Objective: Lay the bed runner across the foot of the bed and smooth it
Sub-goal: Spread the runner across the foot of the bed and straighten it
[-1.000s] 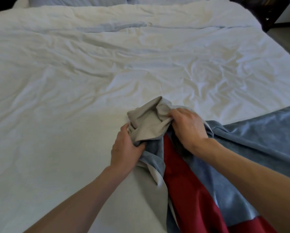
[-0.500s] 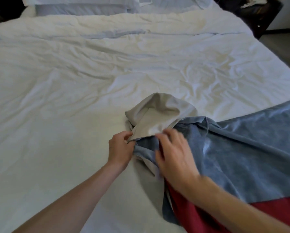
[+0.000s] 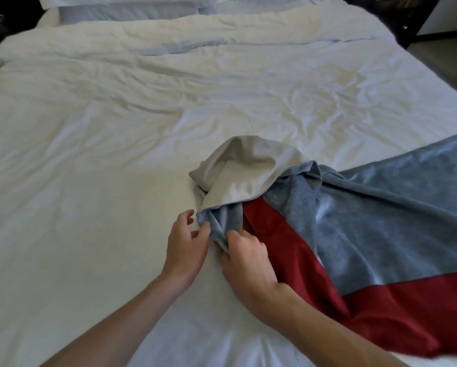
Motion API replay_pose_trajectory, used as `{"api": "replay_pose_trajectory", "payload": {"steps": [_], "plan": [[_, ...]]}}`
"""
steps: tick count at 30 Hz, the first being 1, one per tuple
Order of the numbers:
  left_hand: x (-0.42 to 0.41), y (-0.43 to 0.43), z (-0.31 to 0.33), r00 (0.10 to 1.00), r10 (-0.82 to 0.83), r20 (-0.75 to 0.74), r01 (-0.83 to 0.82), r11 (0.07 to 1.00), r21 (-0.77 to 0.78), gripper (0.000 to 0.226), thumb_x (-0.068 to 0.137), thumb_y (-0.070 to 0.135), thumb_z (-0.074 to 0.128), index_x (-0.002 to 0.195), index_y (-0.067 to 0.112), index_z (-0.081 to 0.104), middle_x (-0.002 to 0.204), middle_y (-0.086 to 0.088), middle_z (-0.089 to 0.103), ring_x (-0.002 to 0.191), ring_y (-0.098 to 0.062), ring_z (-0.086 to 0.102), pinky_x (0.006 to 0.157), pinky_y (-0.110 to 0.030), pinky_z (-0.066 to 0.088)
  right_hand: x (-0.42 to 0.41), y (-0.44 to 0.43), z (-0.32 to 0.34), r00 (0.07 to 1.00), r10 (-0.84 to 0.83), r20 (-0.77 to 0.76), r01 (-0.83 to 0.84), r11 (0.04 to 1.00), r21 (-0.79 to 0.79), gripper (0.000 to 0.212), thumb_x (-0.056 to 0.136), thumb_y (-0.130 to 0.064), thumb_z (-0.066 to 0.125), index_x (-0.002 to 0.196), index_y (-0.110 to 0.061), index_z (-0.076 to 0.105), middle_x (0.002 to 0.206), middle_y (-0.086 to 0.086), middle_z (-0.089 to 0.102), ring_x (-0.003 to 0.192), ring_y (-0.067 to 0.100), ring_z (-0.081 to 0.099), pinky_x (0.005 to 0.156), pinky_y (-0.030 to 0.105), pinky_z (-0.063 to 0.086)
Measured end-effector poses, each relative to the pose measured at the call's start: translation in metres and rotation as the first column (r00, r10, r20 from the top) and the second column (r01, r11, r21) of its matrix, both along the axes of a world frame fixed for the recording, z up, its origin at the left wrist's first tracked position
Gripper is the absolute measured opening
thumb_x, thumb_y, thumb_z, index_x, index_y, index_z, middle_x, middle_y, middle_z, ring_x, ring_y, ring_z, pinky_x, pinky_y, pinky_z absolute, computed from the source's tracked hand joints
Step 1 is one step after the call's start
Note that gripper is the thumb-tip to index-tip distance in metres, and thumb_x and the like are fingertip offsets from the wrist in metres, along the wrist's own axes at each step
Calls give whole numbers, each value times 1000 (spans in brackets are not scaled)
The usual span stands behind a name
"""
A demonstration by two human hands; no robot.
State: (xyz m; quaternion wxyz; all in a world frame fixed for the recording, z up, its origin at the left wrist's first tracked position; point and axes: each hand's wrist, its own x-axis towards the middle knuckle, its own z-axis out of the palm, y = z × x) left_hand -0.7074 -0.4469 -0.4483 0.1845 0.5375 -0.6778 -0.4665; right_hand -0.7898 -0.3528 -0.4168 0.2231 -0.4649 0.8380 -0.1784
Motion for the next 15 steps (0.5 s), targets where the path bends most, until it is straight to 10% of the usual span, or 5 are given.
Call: {"api": "replay_pose_trajectory", "payload": {"steps": [4, 11, 15], "plan": [[40, 16, -5, 992, 58, -113, -53, 998, 45, 35, 87, 28, 59, 120, 27, 48, 108, 5, 61, 89, -11, 63, 72, -28, 52, 23, -13, 1, 998, -52, 35, 54, 998, -45, 16, 86, -11, 51, 81, -16, 36, 94, 8, 56, 74, 21, 45, 64, 27, 25], [107, 39, -19, 984, -175, -21, 176, 980, 94, 18, 62, 39, 61, 78, 32, 55, 71, 21, 65, 66, 8, 60, 52, -6, 39, 85, -45, 3, 996, -84, -18, 83, 995, -52, 4, 86, -8, 49, 87, -11, 46, 96, 9, 56, 80, 31, 54, 61, 33, 31], [131, 31, -30, 938, -303, 165, 310, 950, -19, 7, 84, 21, 55, 78, 23, 54, 72, 12, 59, 75, -5, 60, 58, -9, 37, 123, -59, 3, 985, -97, -140, 99, 995, 7, 14, 81, 2, 51, 88, -10, 49, 97, 9, 55, 69, 26, 43, 58, 34, 32]]}}
